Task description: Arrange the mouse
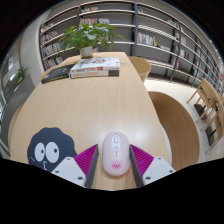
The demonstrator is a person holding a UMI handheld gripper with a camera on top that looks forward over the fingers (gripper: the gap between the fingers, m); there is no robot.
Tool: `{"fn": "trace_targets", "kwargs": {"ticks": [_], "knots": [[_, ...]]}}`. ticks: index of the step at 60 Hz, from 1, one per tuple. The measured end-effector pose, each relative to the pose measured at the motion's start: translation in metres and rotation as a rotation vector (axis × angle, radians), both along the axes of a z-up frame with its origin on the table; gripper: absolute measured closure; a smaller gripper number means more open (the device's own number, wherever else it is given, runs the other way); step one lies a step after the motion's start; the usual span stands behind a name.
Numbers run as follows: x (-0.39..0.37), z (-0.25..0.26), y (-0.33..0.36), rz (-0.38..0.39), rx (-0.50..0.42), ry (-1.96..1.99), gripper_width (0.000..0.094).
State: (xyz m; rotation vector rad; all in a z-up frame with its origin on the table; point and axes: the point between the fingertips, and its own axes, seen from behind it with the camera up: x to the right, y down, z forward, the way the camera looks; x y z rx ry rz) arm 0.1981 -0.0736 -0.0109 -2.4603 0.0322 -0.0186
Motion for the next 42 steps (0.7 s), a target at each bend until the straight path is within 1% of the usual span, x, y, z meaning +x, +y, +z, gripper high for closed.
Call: {"fn": "trace_targets", "kwargs": {"ticks": [4,8,15,17,18,21,26,27,35,39,42], "knots": [[-0.002,0.000,0.002,0.006,0.000,-0.001,0.0453],[-0.004,0.000,0.002,0.000,-0.009,-0.011,0.0472],[-0.005,0.000,0.000,-0.016,-0.038,-0.017,0.0565],[-0.007,0.004,-0.001,-0.022,-0.045,-0.007,0.0558],[-0.009,0.008,0.000,-0.022,-0.042,-0.003,0.0595],[-0.012,0.031,0.005,-0.028,-0.013,-0.011,0.0595],[-0.019,0.090,0.019,-0.046,0.090,-0.037,0.0595],[-0.021,0.108,0.020,-0.050,0.108,-0.038,0.0595],[-0.060,0.200,0.028,-0.060,0.259,-0.041,0.0597],[-0.090,0.230,0.028,-0.049,0.309,-0.026,0.0598],[-0.117,0.242,0.025,-0.035,0.328,-0.002,0.0598]]}}
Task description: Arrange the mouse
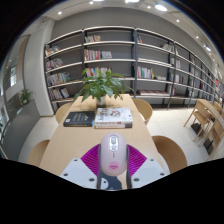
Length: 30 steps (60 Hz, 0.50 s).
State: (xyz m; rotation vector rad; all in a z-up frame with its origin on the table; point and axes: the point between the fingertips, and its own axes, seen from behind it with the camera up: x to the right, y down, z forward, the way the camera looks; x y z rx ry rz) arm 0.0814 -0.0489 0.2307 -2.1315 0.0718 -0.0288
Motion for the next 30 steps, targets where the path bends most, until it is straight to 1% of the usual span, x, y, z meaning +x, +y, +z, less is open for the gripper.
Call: {"fn": "trace_targets", "kwargs": {"ticks": [2,4,7,9,12,14,23,30], "knots": [[-0.019,0.001,-0.004,0.013,0.013,0.009,0.0597],[-0.032,0.006,-0.004,0.028,0.007,0.009,0.0599],[-0.051,-0.002,-0.009,0.049,-0.009,-0.005,0.0598],[-0.064,-0.021,-0.016,0.059,-0.020,-0.010,0.0597],[-0.077,-0.040,-0.022,0.073,-0.065,-0.003,0.0597],[-0.083,-0.062,-0.026,0.077,-0.091,0.002,0.0599],[-0.086,-0.152,-0.043,0.063,-0.235,-0.009,0.0597],[-0.079,-0.201,-0.050,0.057,-0.298,-0.039,0.0597]]}}
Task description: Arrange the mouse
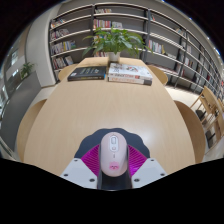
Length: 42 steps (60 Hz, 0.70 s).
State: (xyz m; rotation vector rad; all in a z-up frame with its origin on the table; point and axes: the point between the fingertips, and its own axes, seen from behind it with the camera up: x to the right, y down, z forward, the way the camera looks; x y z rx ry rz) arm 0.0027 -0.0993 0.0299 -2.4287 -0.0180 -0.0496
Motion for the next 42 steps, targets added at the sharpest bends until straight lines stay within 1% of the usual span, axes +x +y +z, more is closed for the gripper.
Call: {"fn": "trace_targets", "kwargs": {"ticks": [3,8,9,10,13,14,18,22,23,25,26,27,28,33,42], "knots": [[0.003,-0.017,-0.001,-0.001,-0.019,0.000,0.0598],[0.010,-0.040,-0.007,-0.034,-0.068,0.005,0.0597],[0.009,-0.040,-0.011,-0.035,-0.076,0.012,0.0583],[0.010,-0.041,-0.003,-0.039,-0.045,0.021,0.0590],[0.012,-0.044,-0.003,-0.041,-0.052,0.024,0.0581],[0.012,-0.044,-0.003,-0.042,-0.056,0.026,0.0552],[0.012,-0.039,-0.005,-0.041,-0.059,0.027,0.0505],[0.012,-0.044,-0.004,-0.040,-0.067,0.025,0.0449],[0.013,-0.045,-0.005,-0.047,-0.072,0.026,0.0353],[0.017,-0.044,-0.007,-0.069,-0.085,0.019,0.0227],[0.019,-0.041,-0.008,-0.076,-0.086,0.016,0.0138],[0.020,-0.032,-0.011,-0.079,-0.087,0.012,0.0082],[0.023,-0.029,-0.010,-0.082,-0.079,0.009,0.0066],[0.025,0.003,-0.010,-0.087,-0.027,0.009,0.0076],[0.013,0.089,-0.027,-0.064,0.078,0.034,0.0078]]}}
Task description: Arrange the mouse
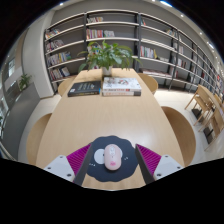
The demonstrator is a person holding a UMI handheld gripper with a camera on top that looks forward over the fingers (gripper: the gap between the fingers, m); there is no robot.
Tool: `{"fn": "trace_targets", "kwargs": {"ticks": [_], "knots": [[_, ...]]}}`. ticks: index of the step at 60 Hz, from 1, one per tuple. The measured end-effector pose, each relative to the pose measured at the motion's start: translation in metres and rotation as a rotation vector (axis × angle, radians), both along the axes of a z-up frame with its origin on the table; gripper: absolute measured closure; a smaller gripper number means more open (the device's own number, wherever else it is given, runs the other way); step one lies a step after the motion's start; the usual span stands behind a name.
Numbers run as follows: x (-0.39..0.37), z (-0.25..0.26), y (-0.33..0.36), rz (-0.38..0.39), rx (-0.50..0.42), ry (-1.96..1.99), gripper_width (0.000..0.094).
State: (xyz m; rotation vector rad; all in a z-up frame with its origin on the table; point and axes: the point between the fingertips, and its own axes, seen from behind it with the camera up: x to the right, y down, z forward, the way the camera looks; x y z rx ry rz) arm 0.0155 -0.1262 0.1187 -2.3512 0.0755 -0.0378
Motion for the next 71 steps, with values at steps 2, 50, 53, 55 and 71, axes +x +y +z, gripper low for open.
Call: {"fn": "trace_targets", "kwargs": {"ticks": [2,50,53,55,71], "knots": [[-0.002,0.019,-0.007,0.008,0.027,0.001,0.0077],[0.006,0.123,-0.179,0.063,0.152,0.034,0.0084],[0.005,0.120,-0.180,0.060,0.152,0.031,0.0087],[0.005,0.121,-0.183,0.062,0.152,0.030,0.0084],[-0.002,0.123,-0.188,0.083,0.154,0.031,0.0083]]}}
